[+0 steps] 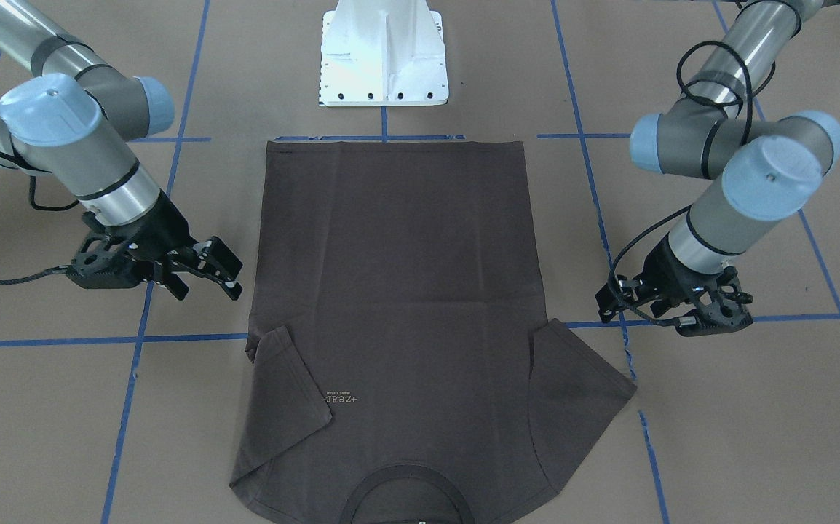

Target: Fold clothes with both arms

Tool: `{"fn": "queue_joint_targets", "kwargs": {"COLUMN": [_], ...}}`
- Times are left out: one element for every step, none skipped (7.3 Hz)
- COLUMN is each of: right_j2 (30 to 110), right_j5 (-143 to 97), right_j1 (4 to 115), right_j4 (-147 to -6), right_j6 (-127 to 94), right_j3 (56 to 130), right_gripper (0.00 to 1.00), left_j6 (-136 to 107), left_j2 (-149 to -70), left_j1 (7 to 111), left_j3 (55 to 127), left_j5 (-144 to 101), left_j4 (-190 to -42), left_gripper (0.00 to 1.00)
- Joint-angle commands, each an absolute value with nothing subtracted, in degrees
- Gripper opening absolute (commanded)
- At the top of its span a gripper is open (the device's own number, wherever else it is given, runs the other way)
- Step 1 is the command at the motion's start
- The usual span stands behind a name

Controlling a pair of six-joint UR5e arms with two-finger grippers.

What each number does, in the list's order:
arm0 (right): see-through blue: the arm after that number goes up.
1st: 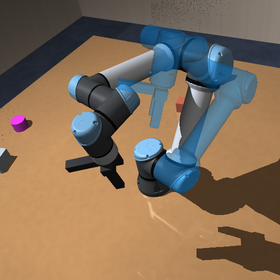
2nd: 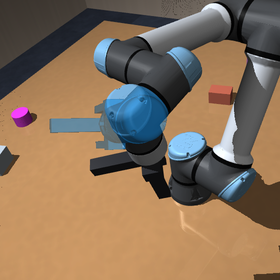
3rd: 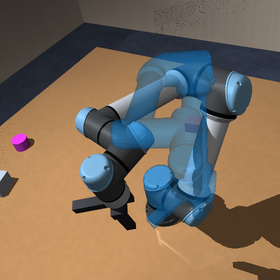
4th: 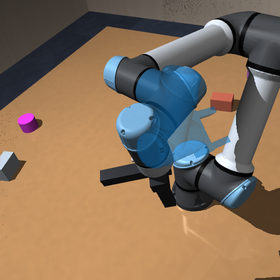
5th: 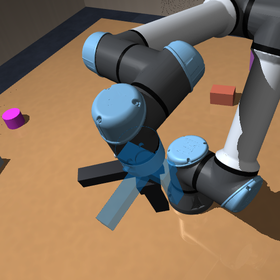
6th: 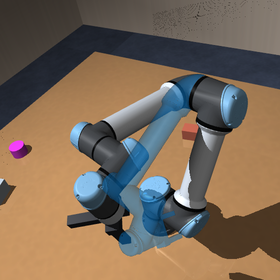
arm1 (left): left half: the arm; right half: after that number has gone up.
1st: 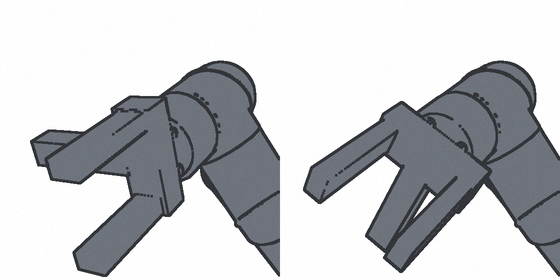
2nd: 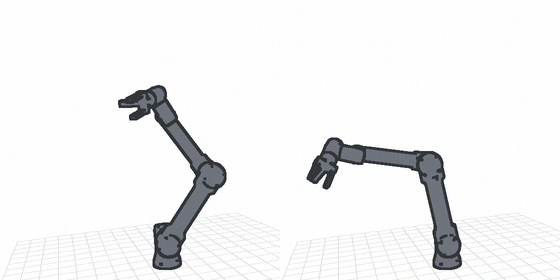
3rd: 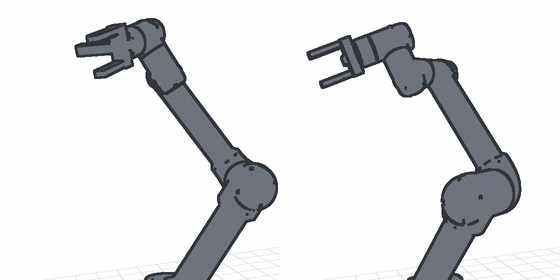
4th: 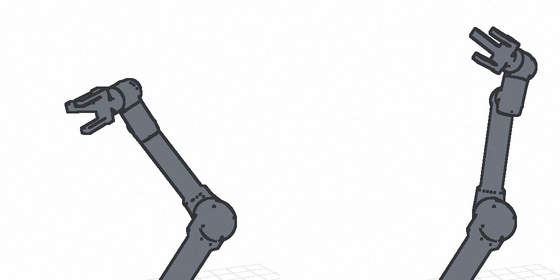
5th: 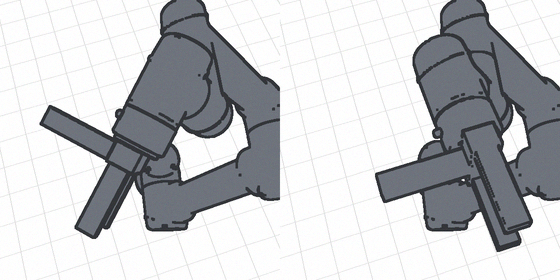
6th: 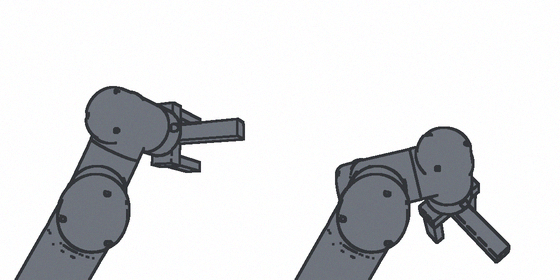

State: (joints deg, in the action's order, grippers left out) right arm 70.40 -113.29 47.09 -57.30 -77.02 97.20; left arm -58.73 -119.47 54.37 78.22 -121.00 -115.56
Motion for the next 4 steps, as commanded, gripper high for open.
{"fn": "queue_joint_targets", "kwargs": {"right_j2": [74.7, 74.7, 74.6, 74.4], "right_j5": [-113.9, -113.6, -113.6, -113.5], "right_j1": [47.5, 47.5, 47.4, 47.4], "right_j4": [-57.4, -57.4, -57.5, -57.6], "right_j6": [-77.0, -77.1, -77.1, -77.1], "right_j3": [102.0, 102.5, 102.1, 102.1], "right_gripper": [1.0, 1.0, 1.0, 1.0], "left_j6": [-60.2, -60.3, -60.3, -60.2], "left_j2": [-126.3, -126.6, -126.7, -126.7], "left_j1": [53.9, 53.9, 53.9, 53.8], "left_j3": [61.6, 60.0, 59.5, 59.2], "left_j5": [-114.7, -114.7, -114.7, -114.7], "left_j4": [-126.5, -128.5, -128.7, -128.7], "left_gripper": [0.82, 0.77, 0.73, 0.7]}}
